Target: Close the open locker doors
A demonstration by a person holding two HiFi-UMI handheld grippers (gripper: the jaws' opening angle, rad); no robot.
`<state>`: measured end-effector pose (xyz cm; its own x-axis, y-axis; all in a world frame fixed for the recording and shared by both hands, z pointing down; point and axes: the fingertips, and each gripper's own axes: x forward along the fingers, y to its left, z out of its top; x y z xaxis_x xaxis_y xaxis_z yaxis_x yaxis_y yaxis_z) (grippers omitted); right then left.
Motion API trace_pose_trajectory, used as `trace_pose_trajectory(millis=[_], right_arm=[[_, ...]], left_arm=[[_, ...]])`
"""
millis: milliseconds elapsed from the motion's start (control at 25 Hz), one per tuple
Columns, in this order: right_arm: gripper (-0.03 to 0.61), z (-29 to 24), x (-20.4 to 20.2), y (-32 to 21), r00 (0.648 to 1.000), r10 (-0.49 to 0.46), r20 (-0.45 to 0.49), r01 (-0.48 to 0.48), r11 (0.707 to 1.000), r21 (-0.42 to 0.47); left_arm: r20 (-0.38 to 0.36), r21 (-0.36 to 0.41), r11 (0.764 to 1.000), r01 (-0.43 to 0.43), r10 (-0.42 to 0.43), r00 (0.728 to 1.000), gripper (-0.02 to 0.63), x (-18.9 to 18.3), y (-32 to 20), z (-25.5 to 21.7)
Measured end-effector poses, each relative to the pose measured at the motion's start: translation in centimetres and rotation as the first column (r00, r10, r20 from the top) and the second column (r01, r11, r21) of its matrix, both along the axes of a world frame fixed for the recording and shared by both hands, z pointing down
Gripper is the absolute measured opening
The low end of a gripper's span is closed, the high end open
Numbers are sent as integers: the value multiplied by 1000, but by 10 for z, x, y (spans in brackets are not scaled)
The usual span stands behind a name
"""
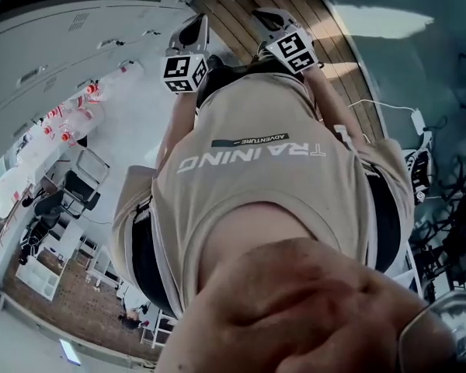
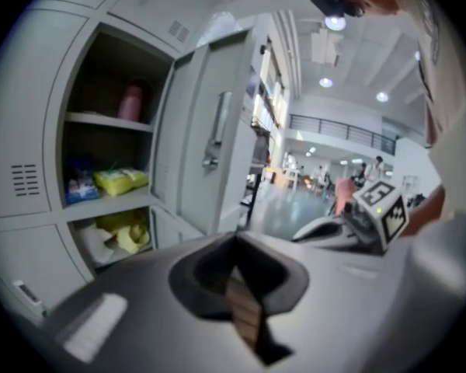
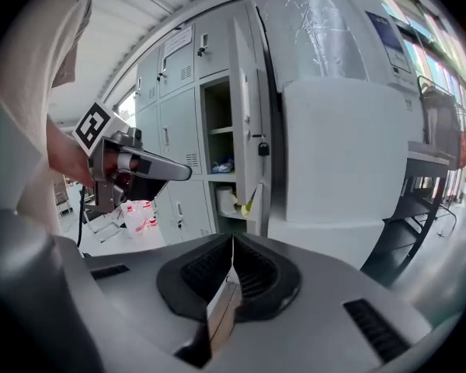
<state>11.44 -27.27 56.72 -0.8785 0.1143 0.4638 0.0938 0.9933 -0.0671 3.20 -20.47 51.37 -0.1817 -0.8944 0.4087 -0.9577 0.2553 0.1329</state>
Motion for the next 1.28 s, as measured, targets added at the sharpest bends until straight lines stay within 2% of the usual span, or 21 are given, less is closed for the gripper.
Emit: trace_pose_trajectory(millis=[360,520,600,760,960,1120,1280], right_arm=[[15,-46,-7,-45,999,-16,30,19,996,-83],[15,-64,-21,-50,999,-29,31,31,998,-63],[15,-76,-34,-51,999,-31,40,33,998,-55],[15,-98,-59,-53,996,-39,83,48,993,-107],[15,-131,-95,-62,985,-85,153,93,995,-45],[15,-160,-110,-60,967,-156,199,167,985,-42],[15,-167,-128,-47,952,-213,218,227,973,-38]], left_arm=[[-38,16,996,85,-84,996,0,9,-30,-39],[-61,24,997,80,-78,995,0,5,-35,-41],[-57,36,996,80,-78,995,0,-4,-35,-43],[-39,82,991,103,-100,994,0,-29,-37,-53],[-47,103,984,142,-138,989,0,-55,-21,-54],[-58,99,980,171,-166,984,0,-75,-2,-46],[-74,99,971,217,-210,975,0,-97,13,-35]])
